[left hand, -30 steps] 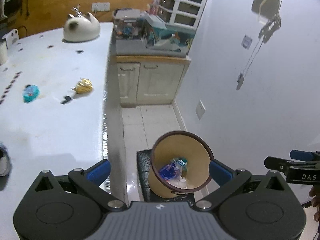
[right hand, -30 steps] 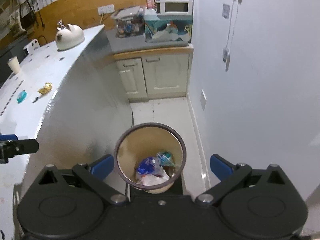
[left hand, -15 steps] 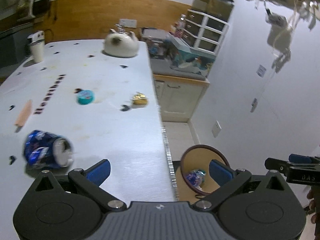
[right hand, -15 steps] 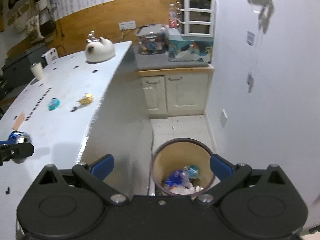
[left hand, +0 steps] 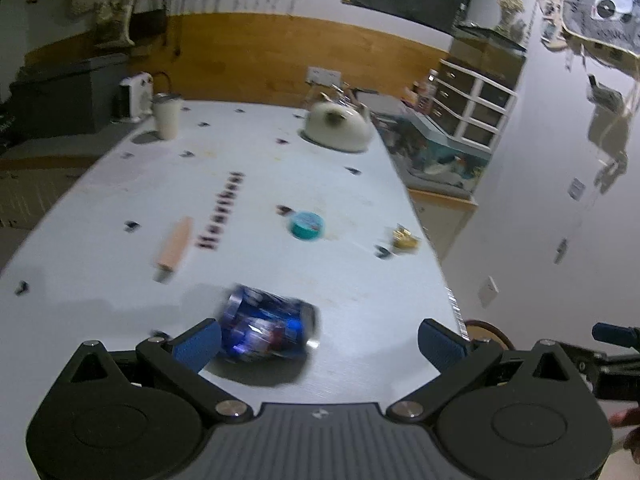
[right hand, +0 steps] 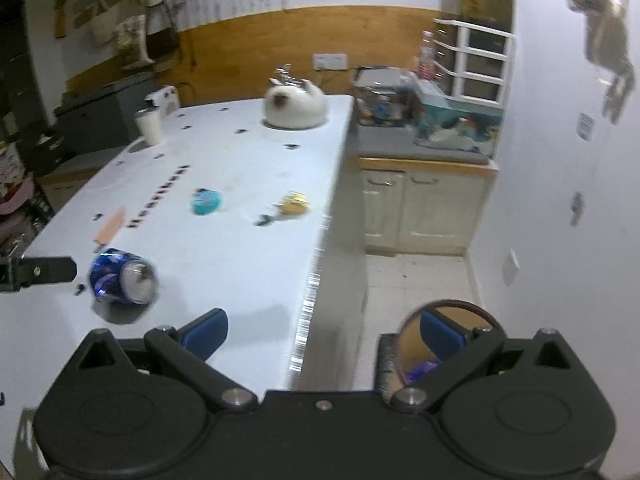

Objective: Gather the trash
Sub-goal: 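Move both empty tools back from the wastebasket toward the table, then grasp the wooden stick with the left tool while the right tool grasps the blue can, then carry the wooden stick and blue can with both tools over the wastebasket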

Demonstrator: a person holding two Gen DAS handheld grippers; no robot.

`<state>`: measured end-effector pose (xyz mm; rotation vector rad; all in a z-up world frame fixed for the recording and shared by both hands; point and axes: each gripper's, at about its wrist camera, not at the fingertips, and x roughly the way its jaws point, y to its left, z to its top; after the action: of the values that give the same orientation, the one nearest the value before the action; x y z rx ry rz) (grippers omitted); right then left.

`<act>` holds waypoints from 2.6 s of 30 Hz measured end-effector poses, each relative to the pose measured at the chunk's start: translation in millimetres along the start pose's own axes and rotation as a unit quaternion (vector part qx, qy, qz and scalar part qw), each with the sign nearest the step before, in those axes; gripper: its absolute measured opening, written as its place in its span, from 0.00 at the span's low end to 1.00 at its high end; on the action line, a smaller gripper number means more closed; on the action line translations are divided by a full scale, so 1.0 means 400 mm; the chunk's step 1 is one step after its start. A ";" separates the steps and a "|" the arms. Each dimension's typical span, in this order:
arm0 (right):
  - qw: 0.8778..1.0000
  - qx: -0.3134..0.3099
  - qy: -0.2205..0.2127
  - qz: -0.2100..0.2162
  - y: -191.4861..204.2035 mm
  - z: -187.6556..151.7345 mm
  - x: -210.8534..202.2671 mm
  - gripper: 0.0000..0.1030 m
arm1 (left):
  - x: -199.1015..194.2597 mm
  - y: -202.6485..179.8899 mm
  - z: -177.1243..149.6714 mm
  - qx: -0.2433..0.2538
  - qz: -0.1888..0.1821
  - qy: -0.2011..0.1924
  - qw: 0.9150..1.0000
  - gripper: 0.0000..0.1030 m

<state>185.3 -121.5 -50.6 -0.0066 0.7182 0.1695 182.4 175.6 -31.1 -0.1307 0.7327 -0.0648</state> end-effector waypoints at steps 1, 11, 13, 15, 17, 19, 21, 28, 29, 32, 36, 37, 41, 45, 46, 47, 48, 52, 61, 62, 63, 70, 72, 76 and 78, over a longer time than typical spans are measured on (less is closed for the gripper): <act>1.000 -0.005 -0.003 0.004 0.033 0.003 0.004 1.00 | -0.003 0.021 0.008 0.001 0.003 -0.003 1.000 1.00; 0.991 -0.127 -0.031 0.032 0.318 0.025 0.086 1.00 | 0.007 0.218 0.074 -0.006 0.021 -0.015 1.000 1.00; 0.983 -0.175 -0.034 0.031 0.380 0.019 0.110 1.00 | 0.019 0.250 0.082 -0.011 0.020 -0.014 1.000 1.00; 0.971 -0.233 -0.038 0.031 0.442 0.007 0.132 0.98 | 0.036 0.280 0.087 -0.017 0.020 -0.012 1.000 1.00; 0.952 -0.302 -0.045 0.032 0.508 -0.012 0.155 0.95 | 0.055 0.309 0.092 -0.023 0.021 -0.009 0.999 1.00; 0.933 -0.354 -0.049 0.029 0.560 -0.030 0.177 0.93 | 0.077 0.335 0.095 -0.031 0.020 -0.004 0.999 1.00; 0.915 -0.398 -0.055 0.029 0.605 -0.048 0.198 0.92 | 0.098 0.355 0.099 -0.035 0.019 0.000 0.999 1.00; 0.870 -0.489 -0.057 0.025 0.726 -0.089 0.280 0.90 | 0.178 0.395 0.115 -0.035 0.013 0.014 0.999 1.00; 0.866 -0.496 -0.055 0.020 0.736 -0.093 0.294 0.89 | 0.191 0.398 0.117 -0.033 0.011 0.017 0.999 1.00; 0.851 -0.523 -0.047 0.004 0.757 -0.103 0.330 0.88 | 0.227 0.404 0.121 -0.027 0.006 0.024 0.999 1.00; 0.829 -0.559 -0.030 -0.007 0.768 -0.105 0.369 0.83 | 0.279 0.412 0.133 -0.031 -0.001 0.032 0.999 0.99; 0.823 -0.567 -0.023 -0.009 0.770 -0.103 0.379 0.80 | 0.292 0.413 0.137 -0.032 -0.004 0.033 0.999 0.99; 0.817 -0.576 0.002 -0.007 0.780 -0.074 0.405 0.73 | 0.346 0.413 0.154 -0.033 -0.011 0.034 0.999 0.96; 0.845 -0.531 0.055 0.014 0.776 -0.017 0.426 0.69 | 0.411 0.407 0.168 -0.024 -0.007 0.045 0.999 0.93; 0.856 -0.512 0.073 0.025 0.770 0.000 0.431 0.65 | 0.427 0.406 0.171 -0.022 -0.004 0.048 0.999 0.92; 0.864 -0.494 0.088 0.038 0.762 0.013 0.433 0.61 | 0.441 0.406 0.174 -0.020 -0.003 0.051 0.999 0.91; 0.870 -0.479 0.099 0.050 0.755 0.023 0.435 0.51 | 0.455 0.406 0.176 -0.017 0.000 0.053 0.998 0.90; 0.884 -0.450 0.117 0.052 0.731 0.028 0.434 0.38 | 0.502 0.406 0.179 -0.005 0.008 0.066 0.998 0.80; 0.926 -0.358 0.098 0.071 0.682 0.101 0.393 0.27 | 0.548 0.394 0.173 0.030 0.027 0.093 0.995 0.36; 0.930 -0.349 0.093 0.072 0.677 0.109 0.388 0.27 | 0.545 0.395 0.172 0.032 0.032 0.093 0.995 0.20; 0.933 -0.341 0.090 0.074 0.674 0.114 0.382 0.27 | 0.543 0.397 0.171 0.030 0.035 0.094 0.994 0.15; 0.957 -0.263 0.088 0.089 0.627 0.149 0.367 0.26 | 0.493 0.398 0.145 0.017 0.039 0.094 0.995 0.15; 0.960 -0.252 0.088 0.088 0.617 0.152 0.367 0.26 | 0.469 0.393 0.138 0.011 0.038 0.090 0.995 0.15; 0.969 -0.217 0.084 0.085 0.591 0.160 0.361 0.26 | 0.416 0.377 0.122 0.002 0.033 0.084 0.996 0.15; 0.973 -0.199 0.081 0.080 0.579 0.163 0.353 0.26 | 0.388 0.366 0.115 -0.001 0.030 0.080 0.996 0.15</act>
<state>295.9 132.6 -81.9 -0.3497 0.8373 0.4709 330.5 308.6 -120.7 -0.1060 0.8965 -0.0165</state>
